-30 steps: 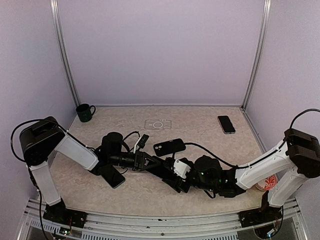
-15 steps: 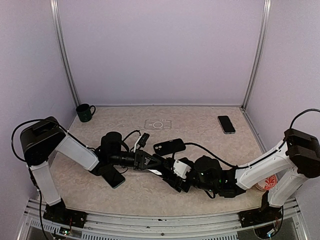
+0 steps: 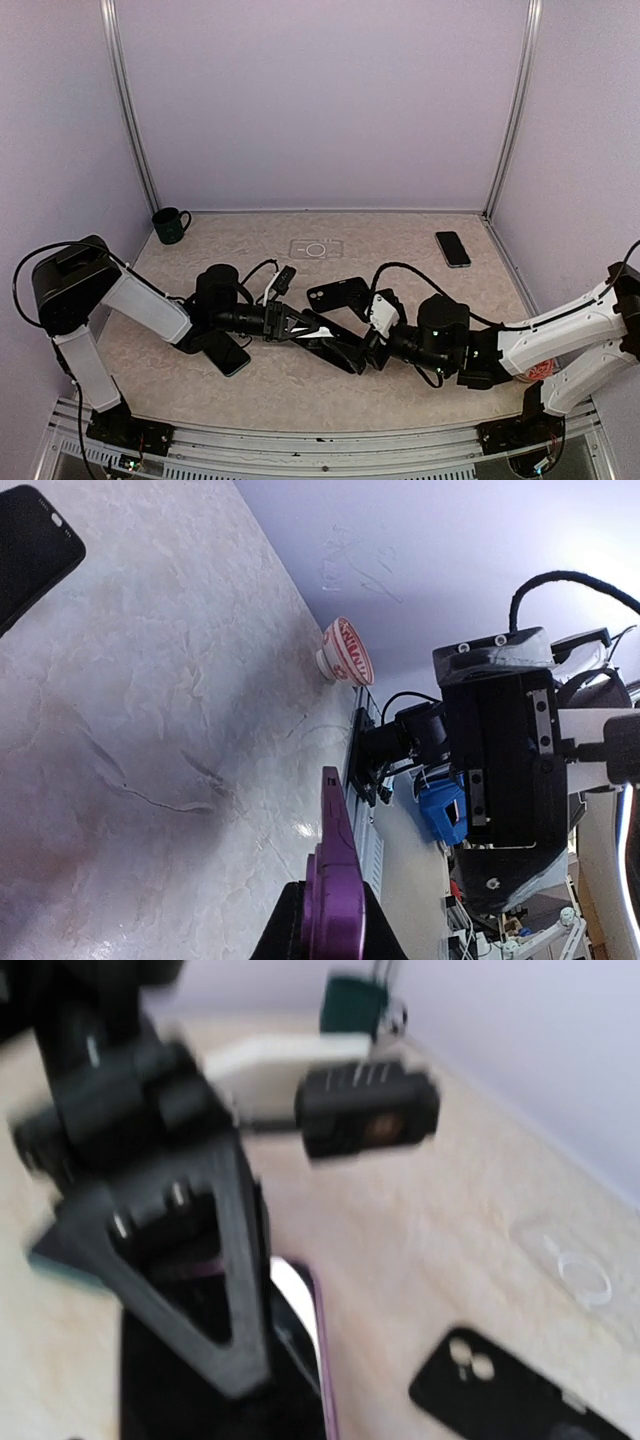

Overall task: Put the phone into the phone case
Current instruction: Pass from the right arm to the left, then pass from the left arm to the right

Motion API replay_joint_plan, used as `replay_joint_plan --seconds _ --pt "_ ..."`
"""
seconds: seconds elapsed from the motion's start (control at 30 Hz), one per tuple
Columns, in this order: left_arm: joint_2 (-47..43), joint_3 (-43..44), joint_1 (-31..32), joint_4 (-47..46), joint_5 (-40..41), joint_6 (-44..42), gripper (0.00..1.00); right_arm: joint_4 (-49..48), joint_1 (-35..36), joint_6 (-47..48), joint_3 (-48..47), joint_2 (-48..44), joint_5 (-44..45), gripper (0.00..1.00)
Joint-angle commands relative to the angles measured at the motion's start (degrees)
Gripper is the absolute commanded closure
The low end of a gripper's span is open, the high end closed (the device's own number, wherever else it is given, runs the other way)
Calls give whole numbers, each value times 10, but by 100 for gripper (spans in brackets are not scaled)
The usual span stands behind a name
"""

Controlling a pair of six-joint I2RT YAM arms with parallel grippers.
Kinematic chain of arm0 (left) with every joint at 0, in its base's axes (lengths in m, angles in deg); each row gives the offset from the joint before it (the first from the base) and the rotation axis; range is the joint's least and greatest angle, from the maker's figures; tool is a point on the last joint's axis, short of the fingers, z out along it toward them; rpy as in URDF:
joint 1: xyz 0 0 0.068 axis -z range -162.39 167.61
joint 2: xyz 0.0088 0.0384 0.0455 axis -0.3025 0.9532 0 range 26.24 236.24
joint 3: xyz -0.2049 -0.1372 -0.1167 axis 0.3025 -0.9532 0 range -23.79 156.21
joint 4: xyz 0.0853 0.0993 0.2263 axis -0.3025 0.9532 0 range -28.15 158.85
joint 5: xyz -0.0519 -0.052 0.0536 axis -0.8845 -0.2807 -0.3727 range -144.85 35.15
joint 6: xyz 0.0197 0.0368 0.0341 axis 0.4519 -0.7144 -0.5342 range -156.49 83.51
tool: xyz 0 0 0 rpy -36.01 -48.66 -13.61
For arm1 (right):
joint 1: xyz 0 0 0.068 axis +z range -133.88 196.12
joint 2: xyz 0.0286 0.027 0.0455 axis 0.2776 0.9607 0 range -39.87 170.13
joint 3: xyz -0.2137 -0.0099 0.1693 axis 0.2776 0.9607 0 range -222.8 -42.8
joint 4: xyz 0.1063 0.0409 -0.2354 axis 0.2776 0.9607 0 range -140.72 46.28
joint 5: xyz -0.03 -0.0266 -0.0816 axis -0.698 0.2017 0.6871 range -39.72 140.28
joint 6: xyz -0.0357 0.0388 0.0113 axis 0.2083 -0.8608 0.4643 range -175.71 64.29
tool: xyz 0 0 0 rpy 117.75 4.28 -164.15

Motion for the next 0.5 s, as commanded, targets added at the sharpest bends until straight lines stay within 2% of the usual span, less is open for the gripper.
replay_joint_plan --seconds 0.0,0.17,0.47 --pt "-50 -5 3 -23 7 -25 100 -11 -15 -57 21 -66 -47 1" --pt "-97 -23 3 -26 29 -43 100 -1 -69 -162 31 -116 -130 1" --pt "-200 -70 7 -55 83 -68 100 -41 -121 -257 46 -164 -252 2"
